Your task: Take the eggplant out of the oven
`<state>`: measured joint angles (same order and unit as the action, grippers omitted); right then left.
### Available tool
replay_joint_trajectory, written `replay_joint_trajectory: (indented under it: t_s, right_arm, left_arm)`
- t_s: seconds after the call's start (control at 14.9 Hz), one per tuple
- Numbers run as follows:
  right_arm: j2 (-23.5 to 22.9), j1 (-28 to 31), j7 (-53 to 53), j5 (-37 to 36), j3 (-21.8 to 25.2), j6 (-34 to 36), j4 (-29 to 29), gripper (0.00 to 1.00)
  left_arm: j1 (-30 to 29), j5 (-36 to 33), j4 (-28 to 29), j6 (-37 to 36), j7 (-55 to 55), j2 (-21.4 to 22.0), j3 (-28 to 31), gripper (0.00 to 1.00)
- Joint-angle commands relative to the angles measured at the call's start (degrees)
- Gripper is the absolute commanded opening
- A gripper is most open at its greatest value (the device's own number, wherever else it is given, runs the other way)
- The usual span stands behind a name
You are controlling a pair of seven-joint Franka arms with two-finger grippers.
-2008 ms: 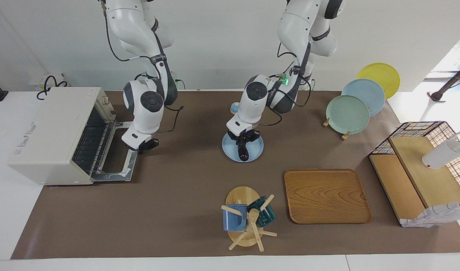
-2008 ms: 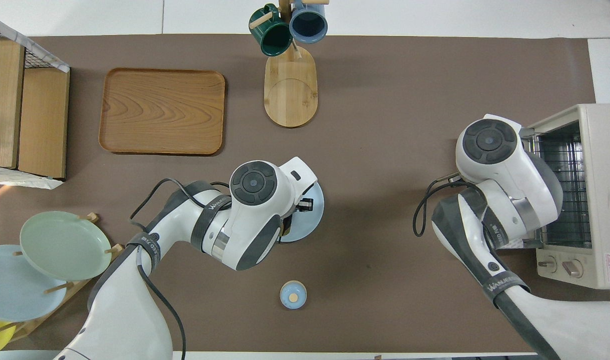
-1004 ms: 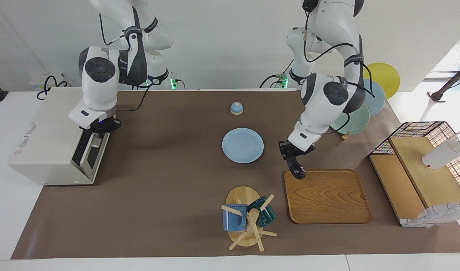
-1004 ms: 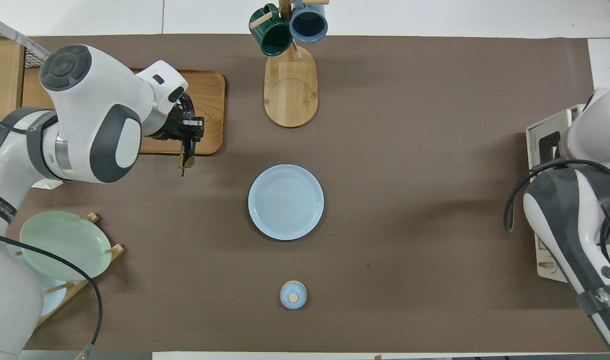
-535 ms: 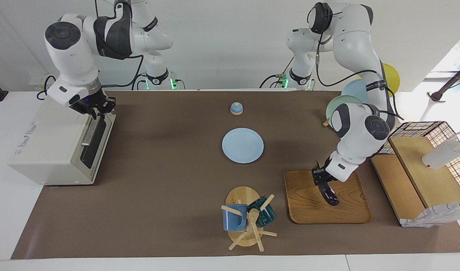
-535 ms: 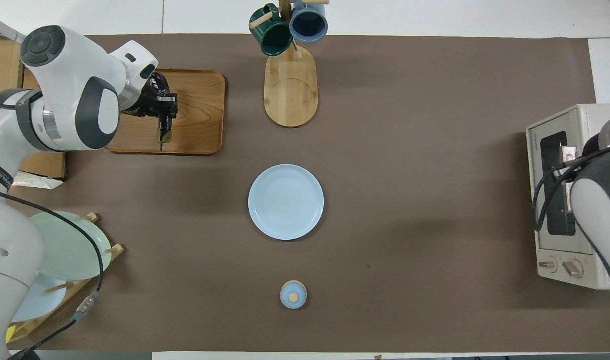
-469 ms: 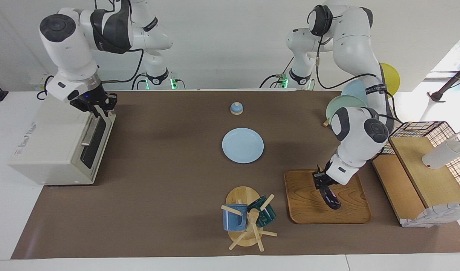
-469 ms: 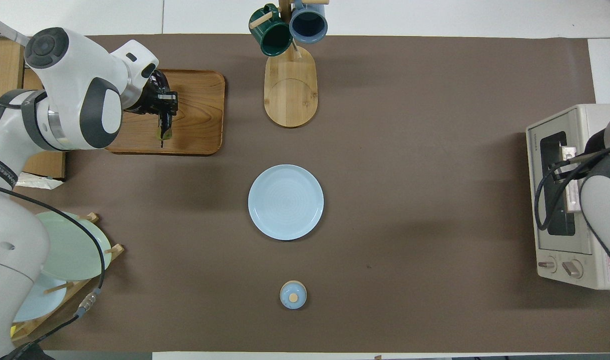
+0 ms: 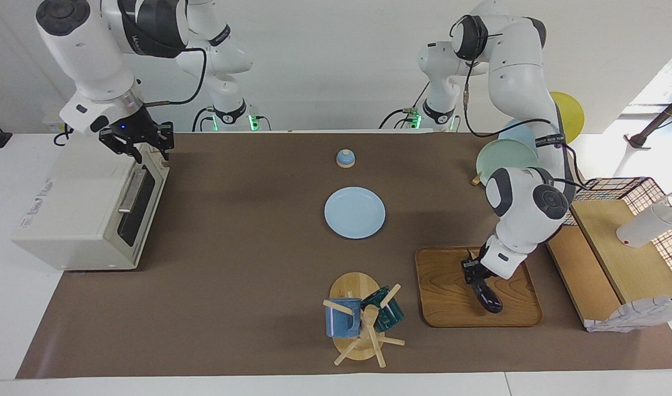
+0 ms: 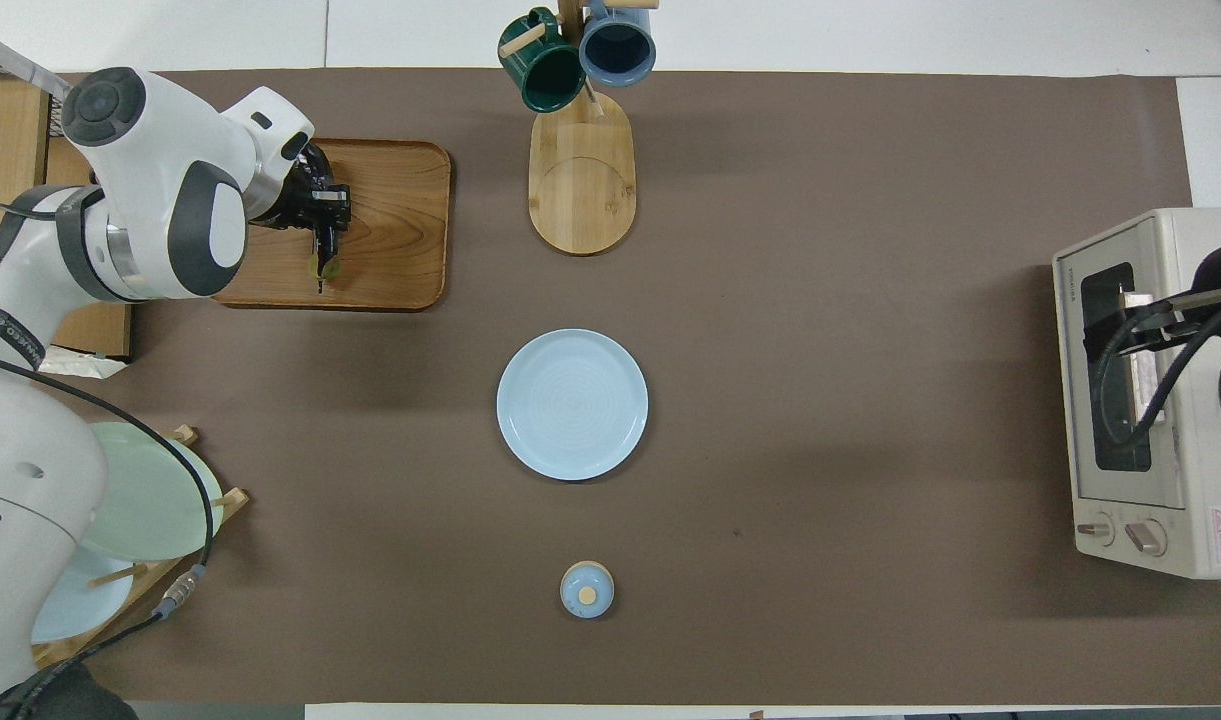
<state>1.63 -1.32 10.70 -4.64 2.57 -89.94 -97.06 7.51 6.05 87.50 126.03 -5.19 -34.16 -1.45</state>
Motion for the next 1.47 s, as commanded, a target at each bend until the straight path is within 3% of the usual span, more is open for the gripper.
replay_joint_trajectory:
  t_s: [0.0, 0.07, 0.13, 0.54, 0.74, 1.41]
  right_arm:
    - [0.7, -0.7, -0.7, 1.7, -0.3, 1.7, 1.4, 1.00]
    - [1.1, -1.4, -0.8, 1.9, -0.4, 2.7, 1.4, 1.00]
    - [0.8, -1.4, -1.0, 2.2, -0.5, 4.2, 1.8, 1.00]
    - [-3.7, -1.2, -1.6, 2.2, 0.1, 6.2, 7.1, 1.00]
    - [-2.9, -1.1, -2.0, 3.1, 0.5, 6.7, 7.1, 1.00]
    - [-1.1, -0.3, -2.0, 3.1, 0.4, 6.2, 6.4, 1.00]
  left_arm:
    - [-0.3, -0.8, 0.7, 0.7, 1.8, 0.2, 0.0, 0.00]
    - [-0.3, -0.8, 0.7, 0.7, 2.3, 0.3, 0.0, 0.78]
    - [-0.5, -0.8, 0.7, 0.5, 2.5, 0.3, 0.0, 1.00]
    - [-0.7, 0.2, -1.1, -3.7, 3.1, 2.5, 0.0, 1.00]
    - [-1.2, 0.2, -0.2, -7.0, 2.5, 7.1, 0.2, 1.00]
    - [-3.9, -1.1, -0.1, -29.0, 2.3, 26.2, 1.4, 1.00]
